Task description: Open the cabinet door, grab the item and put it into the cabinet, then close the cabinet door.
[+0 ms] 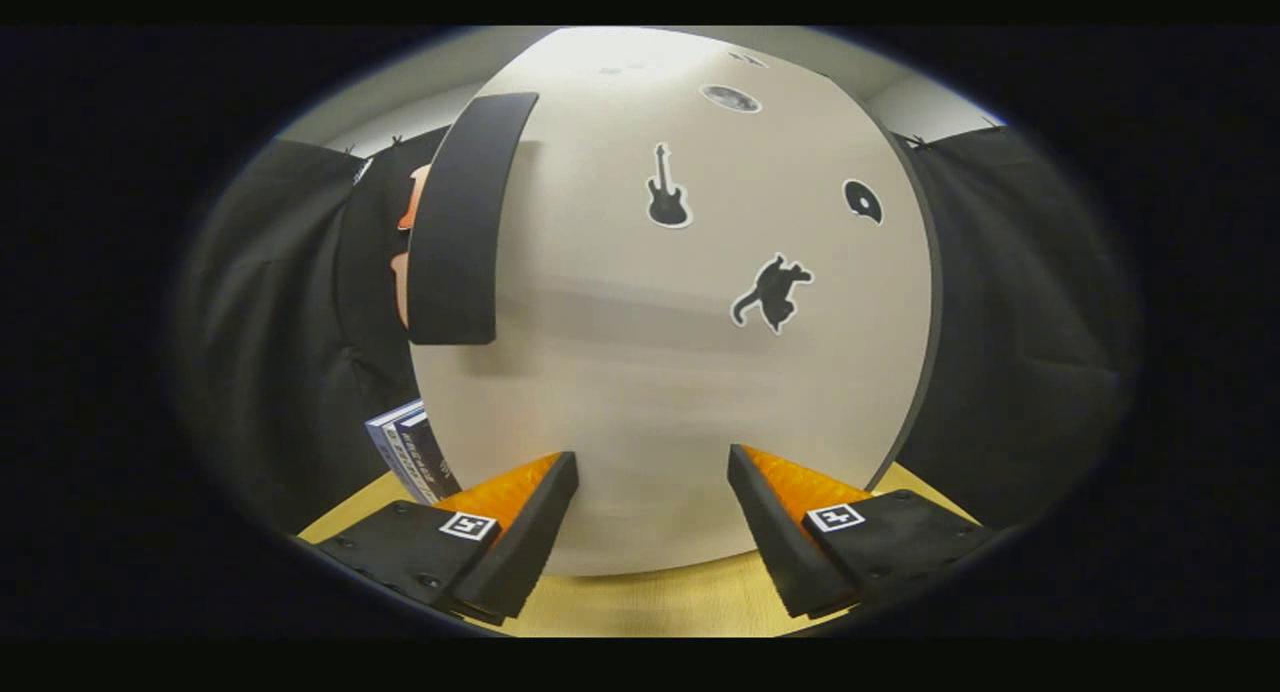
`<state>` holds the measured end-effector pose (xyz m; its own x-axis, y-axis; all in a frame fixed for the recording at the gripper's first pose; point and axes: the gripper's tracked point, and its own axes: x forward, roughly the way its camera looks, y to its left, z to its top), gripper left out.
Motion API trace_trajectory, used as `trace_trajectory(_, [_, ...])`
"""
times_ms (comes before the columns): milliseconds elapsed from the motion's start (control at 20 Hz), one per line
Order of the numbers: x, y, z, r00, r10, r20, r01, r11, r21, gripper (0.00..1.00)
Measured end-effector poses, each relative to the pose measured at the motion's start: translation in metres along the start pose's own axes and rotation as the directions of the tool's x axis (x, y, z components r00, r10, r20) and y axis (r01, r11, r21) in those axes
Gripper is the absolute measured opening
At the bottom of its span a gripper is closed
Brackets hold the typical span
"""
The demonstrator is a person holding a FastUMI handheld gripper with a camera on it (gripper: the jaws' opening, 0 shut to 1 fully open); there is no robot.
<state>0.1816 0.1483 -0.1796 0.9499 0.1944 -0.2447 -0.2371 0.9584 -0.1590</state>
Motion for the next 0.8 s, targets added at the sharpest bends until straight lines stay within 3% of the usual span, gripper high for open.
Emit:
trace_trajectory(400, [0.017, 0.032, -0.03, 0.999, -0.004, -0.051, 0.005, 1.0, 0.013, 0.97])
trace_trajectory(800, [-0.089, 0.025, -0.008, 1.0, -0.026, 0.0, 0.026, 0.999, 0.028, 0.97])
